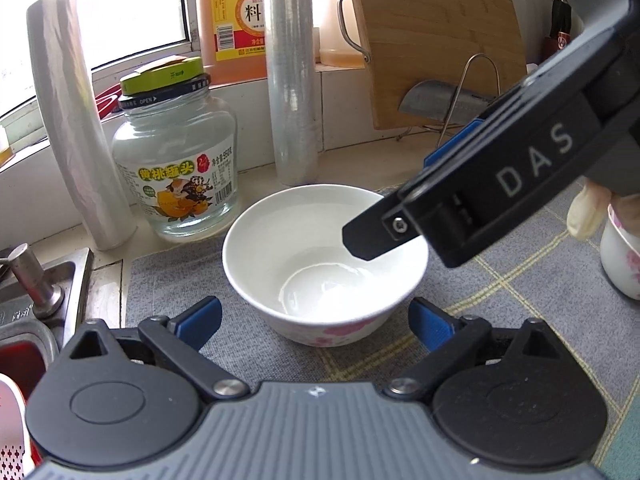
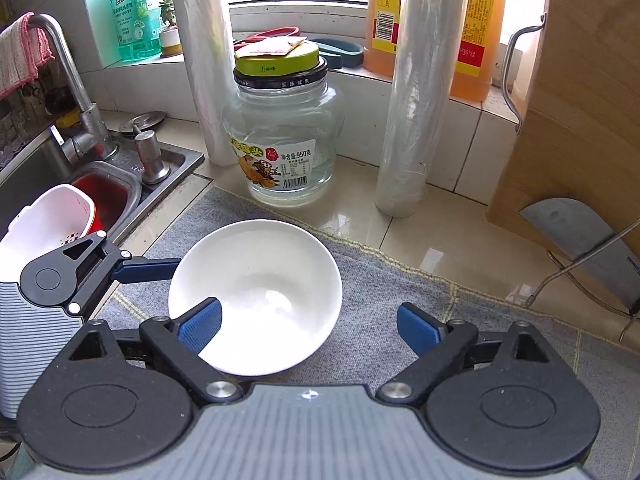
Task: Organize plates and bowls
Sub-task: 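Close the right tool on the rim of the flower-print bowl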
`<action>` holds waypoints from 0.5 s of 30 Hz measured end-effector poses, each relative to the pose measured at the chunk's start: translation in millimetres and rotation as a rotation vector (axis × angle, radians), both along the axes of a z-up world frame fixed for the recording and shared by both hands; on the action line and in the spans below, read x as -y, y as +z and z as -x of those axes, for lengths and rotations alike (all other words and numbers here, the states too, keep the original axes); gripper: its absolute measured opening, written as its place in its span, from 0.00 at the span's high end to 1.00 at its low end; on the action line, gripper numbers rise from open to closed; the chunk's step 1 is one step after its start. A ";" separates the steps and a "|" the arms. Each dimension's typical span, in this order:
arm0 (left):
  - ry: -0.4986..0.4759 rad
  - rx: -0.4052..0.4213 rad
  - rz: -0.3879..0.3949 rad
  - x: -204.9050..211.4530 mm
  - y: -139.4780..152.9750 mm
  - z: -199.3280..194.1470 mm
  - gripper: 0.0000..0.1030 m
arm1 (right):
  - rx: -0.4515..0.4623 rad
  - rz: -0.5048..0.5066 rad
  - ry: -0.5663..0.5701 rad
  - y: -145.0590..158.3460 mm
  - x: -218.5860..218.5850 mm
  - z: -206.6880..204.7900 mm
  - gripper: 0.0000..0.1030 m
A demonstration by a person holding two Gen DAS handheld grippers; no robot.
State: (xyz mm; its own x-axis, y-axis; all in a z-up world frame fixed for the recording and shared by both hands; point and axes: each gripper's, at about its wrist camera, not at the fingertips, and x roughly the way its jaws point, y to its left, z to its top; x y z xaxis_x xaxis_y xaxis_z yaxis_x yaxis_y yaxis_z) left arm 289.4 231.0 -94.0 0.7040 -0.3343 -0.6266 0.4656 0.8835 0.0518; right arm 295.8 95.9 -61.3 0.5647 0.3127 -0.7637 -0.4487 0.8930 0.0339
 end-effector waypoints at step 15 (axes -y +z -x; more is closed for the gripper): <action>-0.022 -0.004 0.007 1.0 4.8 -3.6 0.12 | -0.072 -0.023 0.053 -14.4 -8.5 -34.2 0.33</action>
